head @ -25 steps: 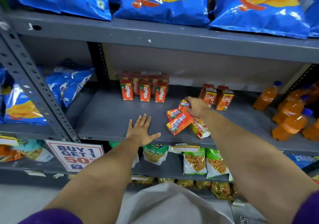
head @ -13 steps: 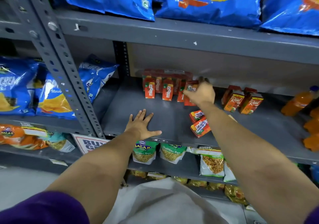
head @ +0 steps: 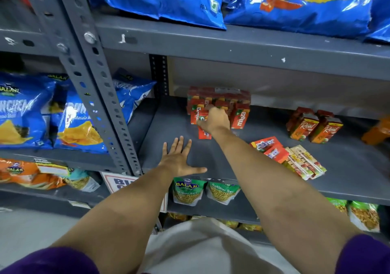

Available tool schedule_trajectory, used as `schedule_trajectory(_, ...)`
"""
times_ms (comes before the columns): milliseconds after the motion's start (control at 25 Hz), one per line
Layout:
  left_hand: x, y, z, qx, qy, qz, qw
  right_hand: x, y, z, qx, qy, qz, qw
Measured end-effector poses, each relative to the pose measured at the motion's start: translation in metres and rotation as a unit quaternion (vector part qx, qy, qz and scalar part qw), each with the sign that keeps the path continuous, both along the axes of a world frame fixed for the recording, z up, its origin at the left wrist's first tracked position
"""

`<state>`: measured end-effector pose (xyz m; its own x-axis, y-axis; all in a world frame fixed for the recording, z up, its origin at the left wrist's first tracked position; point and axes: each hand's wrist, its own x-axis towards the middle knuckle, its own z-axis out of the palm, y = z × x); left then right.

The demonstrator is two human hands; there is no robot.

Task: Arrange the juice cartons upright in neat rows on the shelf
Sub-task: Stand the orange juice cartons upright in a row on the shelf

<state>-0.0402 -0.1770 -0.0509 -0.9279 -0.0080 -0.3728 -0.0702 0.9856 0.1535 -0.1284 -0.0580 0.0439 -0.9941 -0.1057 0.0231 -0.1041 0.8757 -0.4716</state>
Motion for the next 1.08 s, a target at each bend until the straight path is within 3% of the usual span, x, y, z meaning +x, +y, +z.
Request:
schedule_trajectory(200,-0.001,-0.002,-0.002,0.009,0.000,0.001,1.000,-0.016,-0.001,0.006,-0.016,-0.021,0.040,0.999)
schedule_trajectory(520,-0.001,-0.002,0.000,0.006,-0.004,-0.003,1.000,-0.017,0.001,0.015,0.129,-0.020,0.176,0.976)
schedule_trajectory(920,-0.001,-0.005,0.001,0.019,-0.022,-0.013,0.999,-0.027,0.016,0.022,0.138,-0.086,0.245,0.956)
schedule_trajectory(1000,0.001,-0.012,0.002,0.028,0.005,-0.024,0.999,-0.028,0.034,0.037,0.118,-0.085,0.248,0.958)
schedule_trajectory(1080,0.007,-0.013,-0.001,0.033,0.094,-0.044,0.994,-0.034,0.068,0.052,0.093,-0.077,0.221,0.968)
